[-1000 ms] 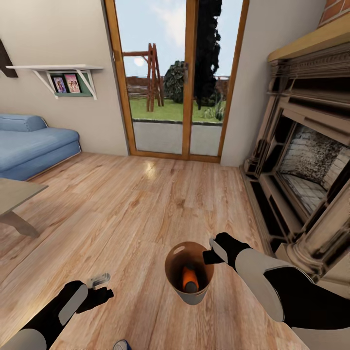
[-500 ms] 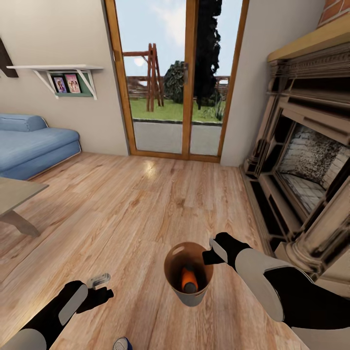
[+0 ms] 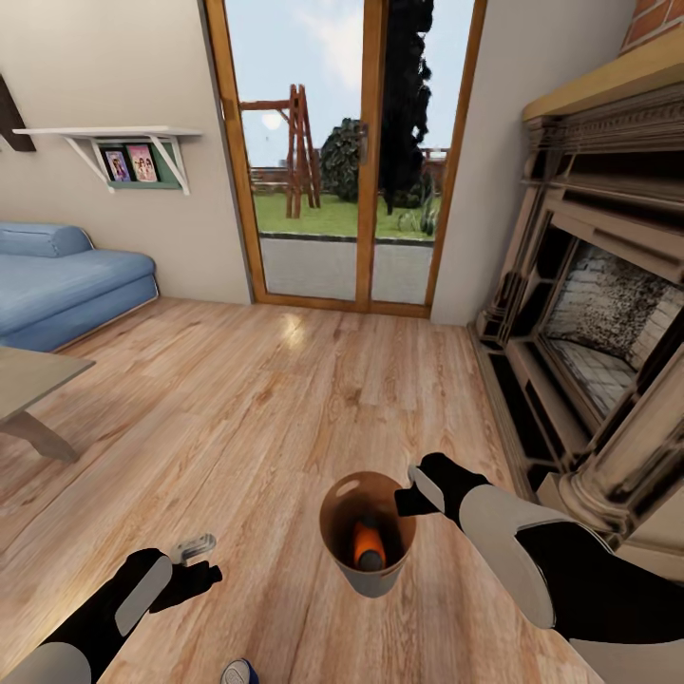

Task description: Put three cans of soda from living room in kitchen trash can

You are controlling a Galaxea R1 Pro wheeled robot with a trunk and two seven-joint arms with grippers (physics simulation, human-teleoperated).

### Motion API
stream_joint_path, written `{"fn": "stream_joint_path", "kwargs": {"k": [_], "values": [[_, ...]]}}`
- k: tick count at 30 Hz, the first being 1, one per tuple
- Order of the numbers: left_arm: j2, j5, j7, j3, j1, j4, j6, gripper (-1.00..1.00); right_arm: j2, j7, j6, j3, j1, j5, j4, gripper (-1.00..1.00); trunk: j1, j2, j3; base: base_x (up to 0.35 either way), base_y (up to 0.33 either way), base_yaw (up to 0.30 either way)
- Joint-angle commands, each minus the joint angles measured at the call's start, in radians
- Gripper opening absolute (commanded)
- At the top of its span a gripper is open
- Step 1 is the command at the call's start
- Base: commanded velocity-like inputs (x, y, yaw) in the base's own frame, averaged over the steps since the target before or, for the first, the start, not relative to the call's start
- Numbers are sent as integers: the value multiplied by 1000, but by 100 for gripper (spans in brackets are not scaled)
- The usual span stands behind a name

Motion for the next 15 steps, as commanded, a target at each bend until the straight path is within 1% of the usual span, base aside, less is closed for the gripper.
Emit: {"fn": "stream_joint_path", "kwargs": {"k": [1,15], "values": [[0,0,1,0,0,0,0,100,0,5,-1,-17,0,-14,-3,-100,0,0,0,0,0,0],[0,0,3,-2,1,1,0,100,0,5,-1,-17,0,-14,-15,-100,0,0,0,0,0,0]]}}
